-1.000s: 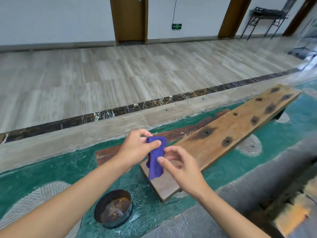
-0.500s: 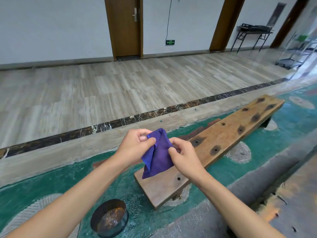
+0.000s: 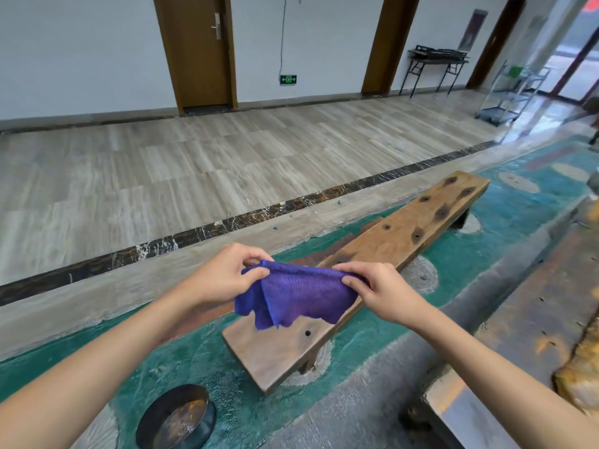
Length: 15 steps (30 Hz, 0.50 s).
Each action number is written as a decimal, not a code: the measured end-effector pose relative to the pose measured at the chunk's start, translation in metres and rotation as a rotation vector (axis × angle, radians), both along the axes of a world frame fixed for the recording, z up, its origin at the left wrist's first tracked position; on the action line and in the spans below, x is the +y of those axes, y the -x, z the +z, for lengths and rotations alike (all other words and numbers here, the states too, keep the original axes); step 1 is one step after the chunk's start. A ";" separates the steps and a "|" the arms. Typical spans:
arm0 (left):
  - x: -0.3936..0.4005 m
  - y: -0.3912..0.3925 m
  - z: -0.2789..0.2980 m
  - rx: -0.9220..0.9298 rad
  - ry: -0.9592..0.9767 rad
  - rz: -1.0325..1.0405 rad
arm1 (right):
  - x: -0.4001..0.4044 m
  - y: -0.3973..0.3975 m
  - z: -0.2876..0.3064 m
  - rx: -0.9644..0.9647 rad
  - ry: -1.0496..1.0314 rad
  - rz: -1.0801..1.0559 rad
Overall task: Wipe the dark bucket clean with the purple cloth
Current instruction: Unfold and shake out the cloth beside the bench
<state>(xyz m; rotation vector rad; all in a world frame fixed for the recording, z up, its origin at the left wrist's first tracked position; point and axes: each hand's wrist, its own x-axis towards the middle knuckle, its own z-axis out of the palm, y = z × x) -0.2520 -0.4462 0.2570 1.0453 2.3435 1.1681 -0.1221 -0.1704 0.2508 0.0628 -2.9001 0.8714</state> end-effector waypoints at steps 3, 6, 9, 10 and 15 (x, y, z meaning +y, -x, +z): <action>0.020 0.003 -0.014 0.024 0.013 -0.052 | 0.012 -0.017 -0.005 0.009 -0.023 -0.041; 0.038 0.006 -0.033 0.040 0.033 -0.108 | 0.021 -0.036 -0.014 -0.058 -0.004 -0.118; 0.058 0.007 -0.053 0.050 0.055 -0.192 | 0.026 -0.061 -0.025 -0.152 0.028 -0.246; 0.068 0.006 -0.060 0.053 0.070 -0.229 | 0.028 -0.072 -0.030 -0.174 0.033 -0.298; 0.115 -0.015 -0.092 0.071 0.114 -0.382 | 0.036 -0.129 -0.050 -0.294 -0.011 -0.527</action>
